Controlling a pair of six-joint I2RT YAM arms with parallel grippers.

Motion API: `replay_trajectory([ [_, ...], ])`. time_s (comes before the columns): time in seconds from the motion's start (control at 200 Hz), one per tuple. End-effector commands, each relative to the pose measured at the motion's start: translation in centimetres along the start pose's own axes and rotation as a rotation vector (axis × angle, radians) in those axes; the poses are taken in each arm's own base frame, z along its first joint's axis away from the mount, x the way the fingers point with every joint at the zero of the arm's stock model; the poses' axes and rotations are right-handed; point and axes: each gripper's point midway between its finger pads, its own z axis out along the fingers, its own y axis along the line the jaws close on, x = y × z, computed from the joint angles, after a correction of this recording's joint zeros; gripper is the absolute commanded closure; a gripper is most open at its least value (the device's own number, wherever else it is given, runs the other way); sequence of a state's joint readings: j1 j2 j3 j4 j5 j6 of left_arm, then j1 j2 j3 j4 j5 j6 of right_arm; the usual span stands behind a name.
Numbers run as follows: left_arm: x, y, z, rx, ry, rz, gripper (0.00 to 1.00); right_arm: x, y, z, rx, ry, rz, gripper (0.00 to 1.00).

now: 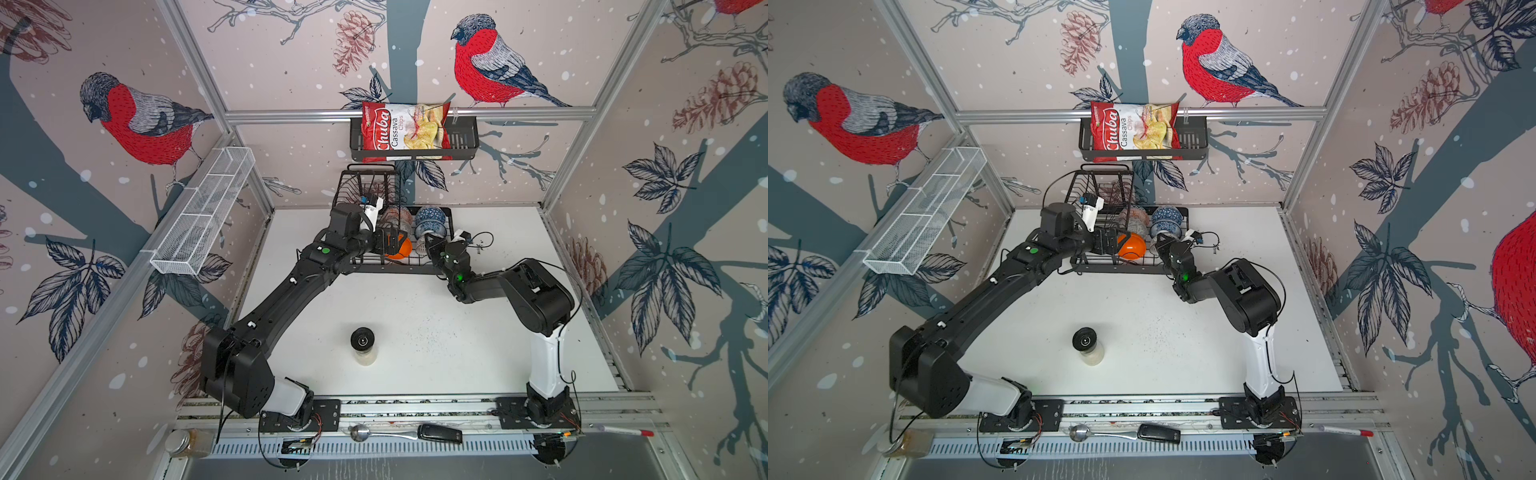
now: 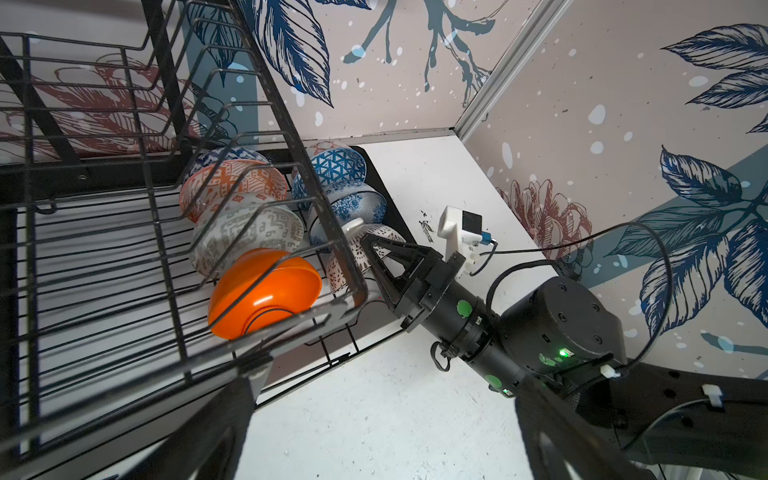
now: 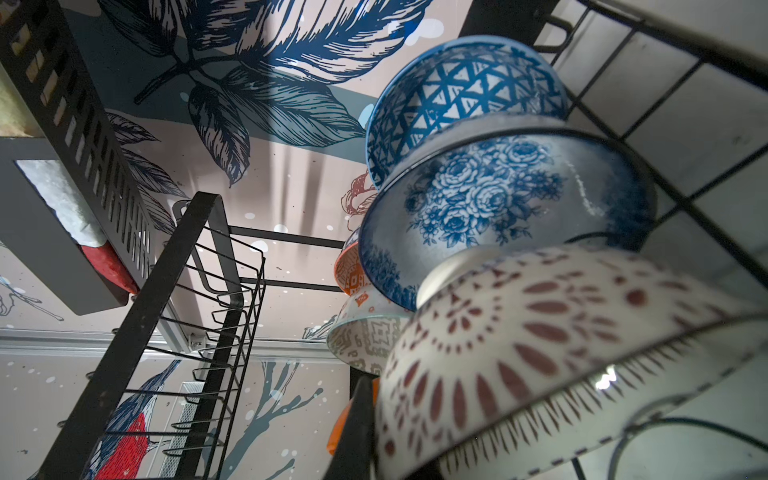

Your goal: Load the bowls into the dish rack

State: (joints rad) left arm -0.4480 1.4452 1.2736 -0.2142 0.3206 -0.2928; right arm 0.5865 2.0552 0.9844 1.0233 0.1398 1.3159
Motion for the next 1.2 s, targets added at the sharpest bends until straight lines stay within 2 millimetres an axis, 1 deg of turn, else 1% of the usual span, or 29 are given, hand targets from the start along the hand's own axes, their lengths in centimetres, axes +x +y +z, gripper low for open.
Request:
replay_trajectory([
  [0.0, -0.7, -0.5, 0.0, 0.026, -0.026, 0.002, 0.01, 0.8, -2.5, -0.4, 0.093, 0.024, 0.018, 1.00],
  [0.395, -0.7, -0.5, -0.1, 0.027, -0.029, 0.000, 0.02, 0.1, -4.8, -1.5, 0.205, -0.034, 0.074, 1.00],
  [0.57, -0.7, -0.6, -0.2, 0.029, -0.032, 0.002, 0.01, 0.1, -4.8, -1.3, 0.233, -0.030, 0.070, 0.98],
  [0.82, -0.8, -0.6, -0.3, 0.026, -0.035, 0.002, 0.02, 0.3, -5.6, -1.3, 0.281, -0.027, 0.093, 0.95],
  [1.196, -0.6, -0.5, -0.2, 0.025, -0.030, 0.000, 0.02, -0.4, -5.1, -0.6, 0.291, -0.020, 0.094, 0.91],
])
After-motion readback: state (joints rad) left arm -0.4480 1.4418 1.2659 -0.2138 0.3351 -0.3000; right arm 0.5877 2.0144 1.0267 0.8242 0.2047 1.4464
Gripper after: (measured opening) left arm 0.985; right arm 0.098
